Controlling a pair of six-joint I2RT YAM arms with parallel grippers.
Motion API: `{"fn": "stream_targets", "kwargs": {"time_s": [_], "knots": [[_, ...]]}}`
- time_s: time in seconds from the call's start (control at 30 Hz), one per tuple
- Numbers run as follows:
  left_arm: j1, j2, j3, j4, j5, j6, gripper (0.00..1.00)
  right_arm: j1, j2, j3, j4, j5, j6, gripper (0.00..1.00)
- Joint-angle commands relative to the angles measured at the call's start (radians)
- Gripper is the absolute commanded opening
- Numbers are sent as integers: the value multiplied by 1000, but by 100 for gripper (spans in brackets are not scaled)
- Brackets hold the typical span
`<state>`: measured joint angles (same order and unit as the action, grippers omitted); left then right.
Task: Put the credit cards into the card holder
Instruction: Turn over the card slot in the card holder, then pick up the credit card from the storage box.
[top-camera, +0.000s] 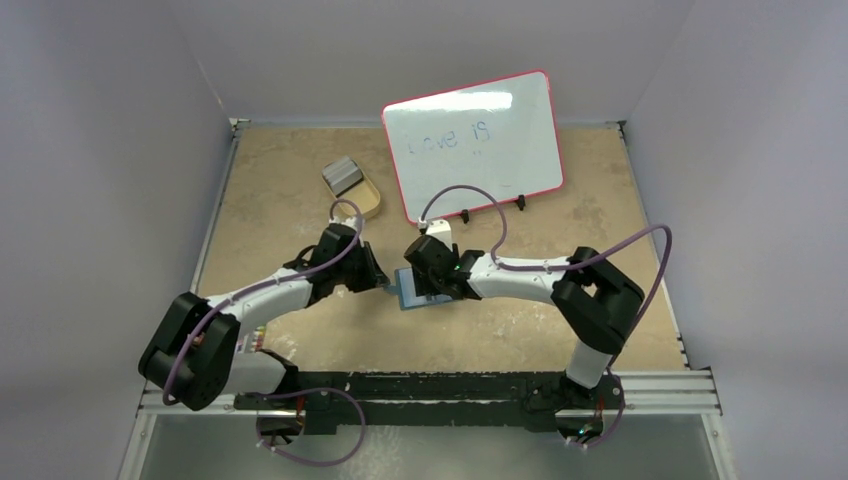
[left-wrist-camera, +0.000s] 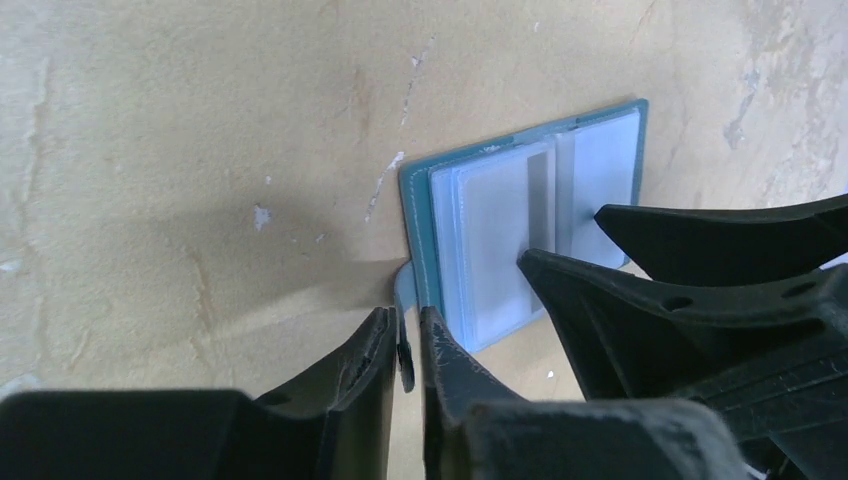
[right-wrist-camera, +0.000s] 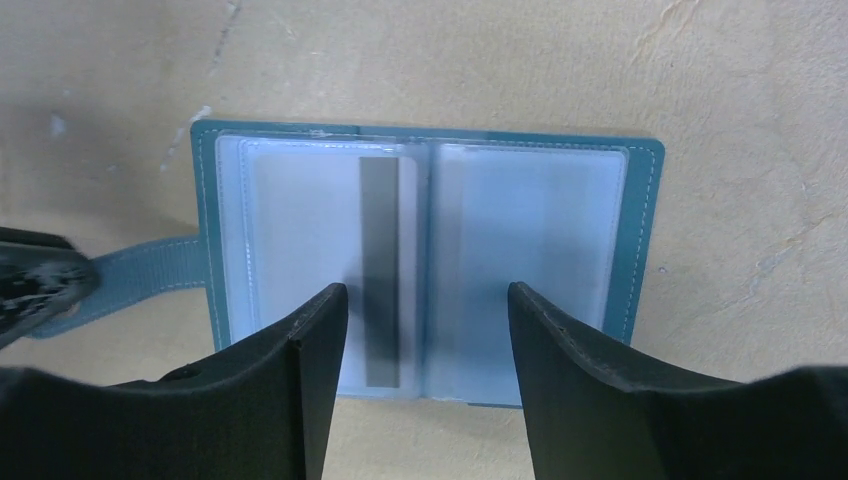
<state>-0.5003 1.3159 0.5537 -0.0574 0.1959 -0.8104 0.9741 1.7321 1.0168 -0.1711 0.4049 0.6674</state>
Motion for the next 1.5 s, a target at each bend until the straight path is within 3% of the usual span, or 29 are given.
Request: {"fn": "stream_targets", "kwargs": {"time_s": [0.0,0.13,0.3,0.43,0.57,0.77,1.2,1.47], "knots": [[-4,-72,66,-29,-82,-2,18,-4,19,-20,23,50,26,63],[1,-153,129,-108,-209,15,39,-5,52,-33,36,55,38,62],[88,-145,272,-218,-273,100,44,-3,21,-54,43,66,43,60],[142,-28,471,-318,-280,265,49,-6,-40,-83,77,11,8,60],[146,100,649,-431,-355,406,50,-7,-89,-85,99,-13,-23,60],[167,237,789,-434,-512,570,51,-28,-141,-102,138,-37,-66,61],[217,641,1123,-455,-559,815,53,-35,-144,-107,159,-58,-73,61],[229,798,1245,-497,-622,909,56,-36,-122,-90,157,-74,-76,61]]}}
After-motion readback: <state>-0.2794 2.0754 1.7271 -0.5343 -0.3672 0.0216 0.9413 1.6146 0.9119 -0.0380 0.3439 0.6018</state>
